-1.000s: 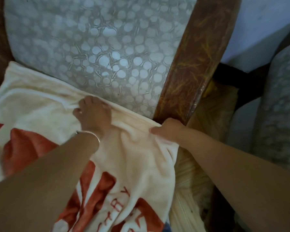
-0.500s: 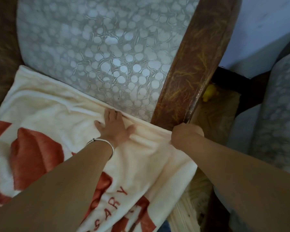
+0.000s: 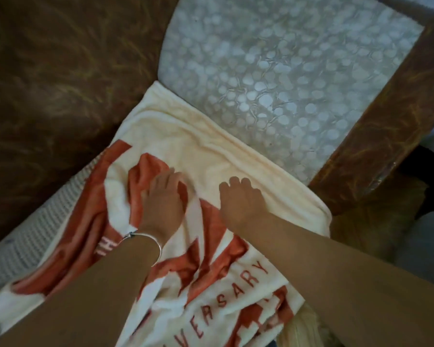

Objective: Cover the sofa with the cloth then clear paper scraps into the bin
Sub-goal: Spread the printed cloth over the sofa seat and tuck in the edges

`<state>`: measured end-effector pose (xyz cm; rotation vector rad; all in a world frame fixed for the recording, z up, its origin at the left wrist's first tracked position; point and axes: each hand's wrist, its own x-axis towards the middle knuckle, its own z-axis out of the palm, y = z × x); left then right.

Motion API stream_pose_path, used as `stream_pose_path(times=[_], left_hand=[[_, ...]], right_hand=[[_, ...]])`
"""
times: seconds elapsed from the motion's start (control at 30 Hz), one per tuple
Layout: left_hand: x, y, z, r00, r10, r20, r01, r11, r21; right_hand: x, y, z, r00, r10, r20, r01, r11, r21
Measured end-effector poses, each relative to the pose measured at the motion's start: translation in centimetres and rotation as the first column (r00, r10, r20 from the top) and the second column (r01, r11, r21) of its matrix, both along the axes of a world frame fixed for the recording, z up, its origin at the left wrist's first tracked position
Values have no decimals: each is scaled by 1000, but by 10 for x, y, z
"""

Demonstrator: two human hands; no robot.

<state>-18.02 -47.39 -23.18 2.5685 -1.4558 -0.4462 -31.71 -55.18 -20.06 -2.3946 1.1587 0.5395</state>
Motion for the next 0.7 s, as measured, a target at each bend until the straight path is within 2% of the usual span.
stream_pose_path(times=[0.1, 0.2, 0.27, 0.33, 0.4, 0.5, 0.57, 0.63, 0.7], left_hand=[[49, 57, 9, 980, 189, 55, -188, 982, -16], [93, 113, 19, 915, 403, 31, -403, 915, 17], [120, 147, 20, 877, 480, -5, -478, 874, 90], [145, 177, 17, 865, 490, -105, -468, 865, 181], [160, 195, 18, 855, 448, -261, -387, 886, 254], [179, 216, 24, 851, 344, -397, -179, 901, 395], [186, 222, 25, 865, 269, -423, -57, 891, 450], [195, 222, 28, 897, 207, -391, -61, 933, 354], [213, 224, 32, 919, 263, -293, -230, 963, 143]], right_hand=[[46, 43, 2, 997, 29, -68, -27, 999, 31], [84, 85, 3, 987, 54, -151, -66, 995, -79], [109, 111, 6, 988, 48, -145, -69, 987, -144], [136, 134, 10, 994, 42, -101, -61, 980, -189], [157, 149, 14, 997, 55, -52, -65, 976, -209], [184, 167, 15, 997, 77, -4, -76, 973, -217], [196, 170, 15, 996, 93, -4, -92, 968, -234], [204, 167, 15, 996, 91, -12, -92, 968, -232], [213, 160, 14, 996, 86, -15, -88, 971, -223]])
